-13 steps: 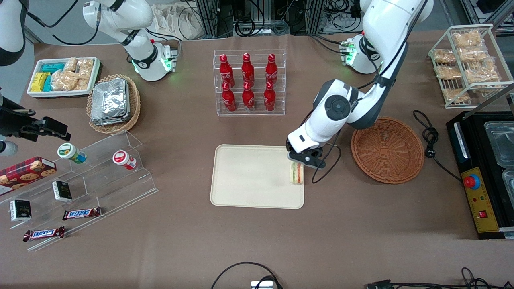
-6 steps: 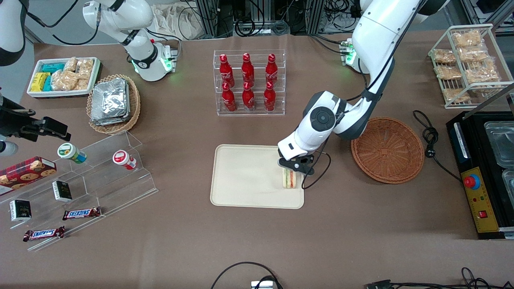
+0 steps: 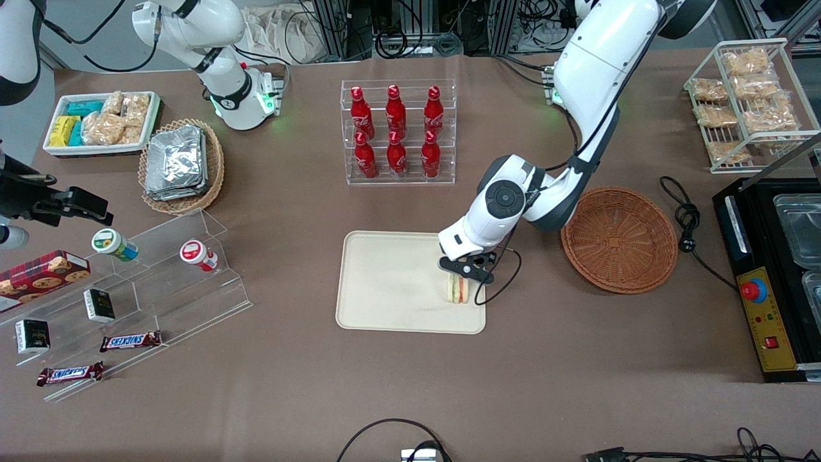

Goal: Place sandwich from basket to tray
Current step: 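Lower the sandwich onto the cream tray with the left gripper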

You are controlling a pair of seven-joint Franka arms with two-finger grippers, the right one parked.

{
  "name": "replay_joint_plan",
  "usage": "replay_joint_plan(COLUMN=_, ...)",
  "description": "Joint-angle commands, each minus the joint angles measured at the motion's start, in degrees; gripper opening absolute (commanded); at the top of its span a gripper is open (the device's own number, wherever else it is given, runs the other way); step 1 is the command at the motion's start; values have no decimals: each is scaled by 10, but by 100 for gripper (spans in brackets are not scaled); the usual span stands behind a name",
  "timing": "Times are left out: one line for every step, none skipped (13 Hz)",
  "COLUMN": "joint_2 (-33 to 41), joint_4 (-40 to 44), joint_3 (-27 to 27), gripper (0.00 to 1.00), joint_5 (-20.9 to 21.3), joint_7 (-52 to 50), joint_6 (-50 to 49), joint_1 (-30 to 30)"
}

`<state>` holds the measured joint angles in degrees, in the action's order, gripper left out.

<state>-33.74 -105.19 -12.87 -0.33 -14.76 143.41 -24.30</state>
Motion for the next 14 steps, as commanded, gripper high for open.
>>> replay_joint_plan(joint_2=-18, joint_4=24, joint_3=7, gripper=60, joint_5=30, joint_7=-39, joint_6=1, joint_1=-12)
replay_joint_plan(joint_2=-19, joint_4=26, joint_3=7, gripper=85, joint_5=37, joint_7=-54, joint_6=2, joint_1=-12)
replay_joint_plan(joint_2=-21, joint_4=28, joint_3=6, gripper=99, joint_5=38, joint_7=-61, joint_6=2, joint_1=-14)
replay_joint_plan(joint_2=-22, joint_4=31, joint_3=6, gripper=100, joint_5=38, joint_7=-62, joint_6=1, joint_1=-16)
replay_joint_plan(joint_2=-21, joint_4=34, joint_3=6, gripper=100, joint_5=38, joint_7=-65, joint_6=1, joint_1=-16)
replay_joint_plan(joint_2=-19, joint_4=35, joint_3=7, gripper=100, joint_5=38, joint_7=-76, joint_6=1, joint_1=-16)
replay_joint_plan(joint_2=-15, joint_4=38, joint_3=7, gripper=100, joint_5=38, joint_7=-96, joint_6=-1, joint_1=-16)
replay_joint_plan(joint_2=-14, joint_4=48, joint_3=7, gripper=100, joint_5=39, joint_7=-117, joint_6=-7, joint_1=-16)
replay_joint_plan(joint_2=-13, joint_4=58, joint_3=7, gripper=100, joint_5=39, joint_7=-130, joint_6=-22, joint_1=-16)
replay_joint_plan(joint_2=-12, joint_4=75, joint_3=7, gripper=100, joint_5=39, joint_7=-136, joint_6=-53, joint_1=-16)
replay_joint_plan(joint_2=-9, joint_4=95, joint_3=7, gripper=100, joint_5=39, joint_7=-141, joint_6=-93, joint_1=-16)
replay_joint_plan(joint_2=-8, joint_4=116, joint_3=8, gripper=100, joint_5=39, joint_7=-142, joint_6=-129, joint_1=-15)
replay_joint_plan(joint_2=-1, joint_4=129, joint_3=9, gripper=100, joint_5=39, joint_7=-142, joint_6=-161, joint_1=-11)
replay_joint_plan(joint_2=10, joint_4=133, joint_3=13, gripper=100, joint_5=38, joint_7=-153, joint_6=-189, joint_1=-10)
